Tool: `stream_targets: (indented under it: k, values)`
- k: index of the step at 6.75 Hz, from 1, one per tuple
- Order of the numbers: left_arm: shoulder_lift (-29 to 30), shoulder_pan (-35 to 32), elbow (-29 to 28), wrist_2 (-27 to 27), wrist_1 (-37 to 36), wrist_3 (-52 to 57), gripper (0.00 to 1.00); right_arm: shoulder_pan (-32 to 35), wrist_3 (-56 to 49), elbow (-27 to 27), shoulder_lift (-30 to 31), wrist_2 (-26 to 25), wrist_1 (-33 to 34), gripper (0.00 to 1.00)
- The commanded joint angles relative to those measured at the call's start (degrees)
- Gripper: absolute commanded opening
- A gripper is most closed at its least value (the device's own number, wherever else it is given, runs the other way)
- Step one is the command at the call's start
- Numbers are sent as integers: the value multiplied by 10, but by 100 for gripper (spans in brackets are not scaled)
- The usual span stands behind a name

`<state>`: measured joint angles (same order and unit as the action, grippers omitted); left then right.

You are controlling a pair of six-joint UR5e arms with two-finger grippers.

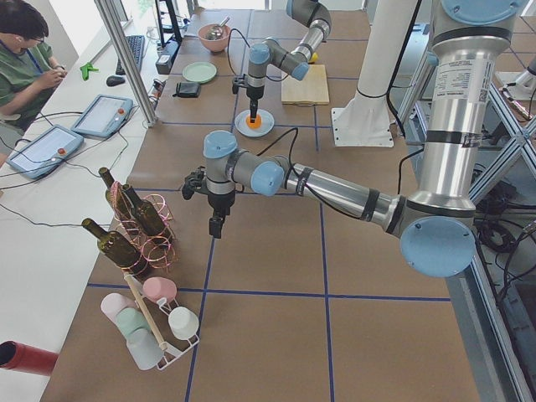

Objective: Pick orange to plate
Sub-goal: 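Carry the orange with the right gripper over the light blue plate and lower it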

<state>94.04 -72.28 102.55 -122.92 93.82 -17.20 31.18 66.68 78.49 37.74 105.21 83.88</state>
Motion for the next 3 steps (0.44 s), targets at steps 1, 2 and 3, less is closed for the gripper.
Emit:
stream_targets:
  k: [1, 2, 3]
  values:
    - [1, -34, -1, 0, -19, 2, 100, 54, -22, 115, 18, 50, 117, 100]
    - [1, -57, 0, -6, -48, 53, 100, 89, -95, 193, 62, 64, 179, 100]
    - [0, -79, -1, -40, -76, 120, 100, 141, -175, 256, 120, 97, 208, 100]
